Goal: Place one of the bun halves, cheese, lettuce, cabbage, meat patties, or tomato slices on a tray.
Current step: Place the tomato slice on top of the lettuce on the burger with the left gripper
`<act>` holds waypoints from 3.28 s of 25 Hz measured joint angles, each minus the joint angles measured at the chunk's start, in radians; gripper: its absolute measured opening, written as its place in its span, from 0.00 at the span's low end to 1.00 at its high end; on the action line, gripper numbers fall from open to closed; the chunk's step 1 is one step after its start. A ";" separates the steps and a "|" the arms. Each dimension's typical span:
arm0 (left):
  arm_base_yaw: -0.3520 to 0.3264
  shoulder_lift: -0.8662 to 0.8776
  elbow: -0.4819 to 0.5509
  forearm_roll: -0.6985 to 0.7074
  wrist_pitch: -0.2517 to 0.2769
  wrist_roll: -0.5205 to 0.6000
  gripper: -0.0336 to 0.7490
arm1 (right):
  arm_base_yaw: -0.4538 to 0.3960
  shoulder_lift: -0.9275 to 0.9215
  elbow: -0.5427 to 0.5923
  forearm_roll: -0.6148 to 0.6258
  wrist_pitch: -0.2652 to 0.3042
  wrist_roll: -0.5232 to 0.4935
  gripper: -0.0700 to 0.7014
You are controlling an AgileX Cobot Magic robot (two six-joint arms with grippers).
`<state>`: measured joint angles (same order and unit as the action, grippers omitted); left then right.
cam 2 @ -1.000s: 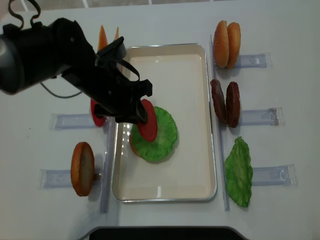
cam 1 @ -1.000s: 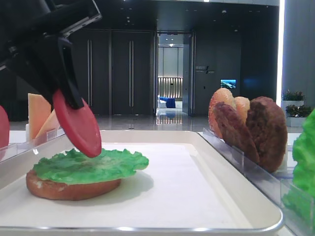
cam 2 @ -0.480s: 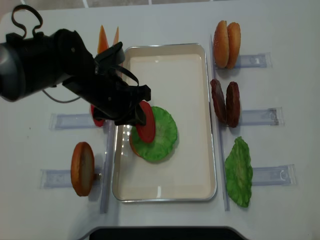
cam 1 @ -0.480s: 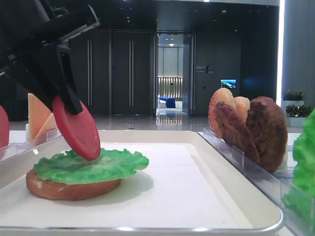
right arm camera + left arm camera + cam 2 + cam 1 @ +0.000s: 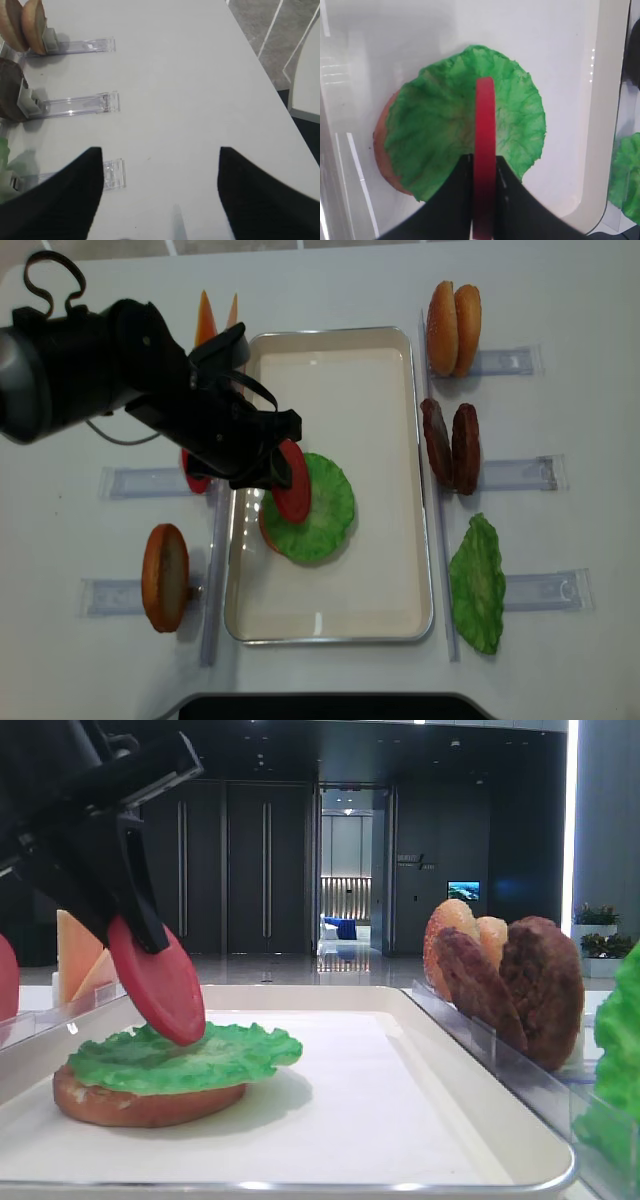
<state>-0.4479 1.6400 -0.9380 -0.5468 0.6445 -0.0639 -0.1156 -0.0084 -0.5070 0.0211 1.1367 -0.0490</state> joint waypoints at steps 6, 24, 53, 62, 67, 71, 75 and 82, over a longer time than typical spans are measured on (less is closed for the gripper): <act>0.000 0.000 0.030 -0.010 -0.030 0.012 0.12 | 0.000 0.000 0.000 0.000 0.000 0.000 0.69; 0.000 0.041 0.031 -0.189 -0.072 0.163 0.12 | 0.000 0.000 0.000 0.000 0.000 0.000 0.69; 0.000 0.046 0.031 -0.286 -0.143 0.257 0.12 | 0.000 0.000 0.000 0.000 0.000 0.000 0.69; 0.000 0.063 0.031 -0.296 -0.144 0.272 0.12 | 0.000 0.000 0.000 0.000 0.000 0.000 0.69; 0.000 0.067 0.031 -0.383 -0.138 0.356 0.12 | 0.000 0.000 0.000 0.000 0.000 0.000 0.69; 0.000 0.068 0.031 -0.444 -0.129 0.402 0.12 | 0.000 0.000 0.000 0.000 0.000 0.000 0.69; 0.000 0.068 0.031 -0.459 -0.103 0.416 0.12 | 0.000 0.000 0.000 0.000 0.000 0.000 0.69; 0.000 0.068 0.031 -0.459 -0.054 0.418 0.12 | 0.000 0.000 0.000 0.000 0.000 0.000 0.69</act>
<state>-0.4479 1.7075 -0.9074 -1.0055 0.5905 0.3542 -0.1156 -0.0084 -0.5070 0.0211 1.1367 -0.0490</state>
